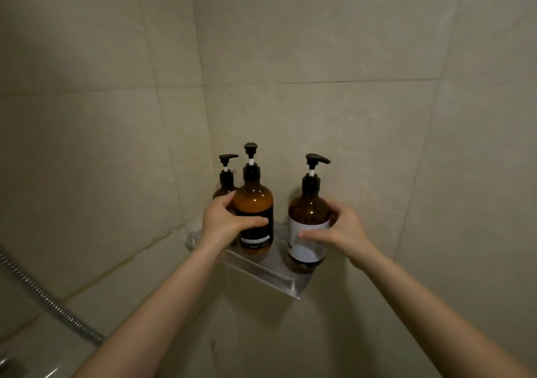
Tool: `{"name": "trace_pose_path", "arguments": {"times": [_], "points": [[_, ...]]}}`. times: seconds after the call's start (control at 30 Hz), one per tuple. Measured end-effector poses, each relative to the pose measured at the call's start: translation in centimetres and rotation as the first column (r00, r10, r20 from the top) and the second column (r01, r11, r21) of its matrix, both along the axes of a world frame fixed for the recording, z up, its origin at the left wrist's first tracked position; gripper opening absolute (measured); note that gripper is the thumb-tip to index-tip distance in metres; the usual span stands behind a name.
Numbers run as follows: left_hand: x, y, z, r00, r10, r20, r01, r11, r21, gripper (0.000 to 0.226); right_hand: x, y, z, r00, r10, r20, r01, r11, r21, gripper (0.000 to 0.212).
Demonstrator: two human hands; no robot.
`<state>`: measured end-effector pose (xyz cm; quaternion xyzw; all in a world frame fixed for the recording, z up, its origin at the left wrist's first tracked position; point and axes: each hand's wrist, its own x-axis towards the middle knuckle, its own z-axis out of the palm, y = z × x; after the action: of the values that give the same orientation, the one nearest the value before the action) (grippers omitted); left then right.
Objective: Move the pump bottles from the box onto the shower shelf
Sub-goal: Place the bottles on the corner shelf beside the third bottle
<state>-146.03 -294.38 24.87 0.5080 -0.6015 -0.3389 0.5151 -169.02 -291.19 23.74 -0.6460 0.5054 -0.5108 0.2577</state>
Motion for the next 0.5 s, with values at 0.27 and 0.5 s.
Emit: {"name": "trace_pose_path", "arguments": {"times": [0.27,0.5], "points": [[-0.4,-1.9,-2.0,0.994,0.010,0.111,-0.009,1.000,-0.007,0.068,0.7,-0.6,-1.4,0.998,-0.067,-0.021,0.067,0.998,0.003,0.060],[-0.1,-2.8,-3.3,0.980,0.012,0.197,-0.010,1.000,-0.010,0.084,2.0,-0.5,-1.9,0.995,-0.090,-0.041,0.092,0.995,0.028,0.054]]}}
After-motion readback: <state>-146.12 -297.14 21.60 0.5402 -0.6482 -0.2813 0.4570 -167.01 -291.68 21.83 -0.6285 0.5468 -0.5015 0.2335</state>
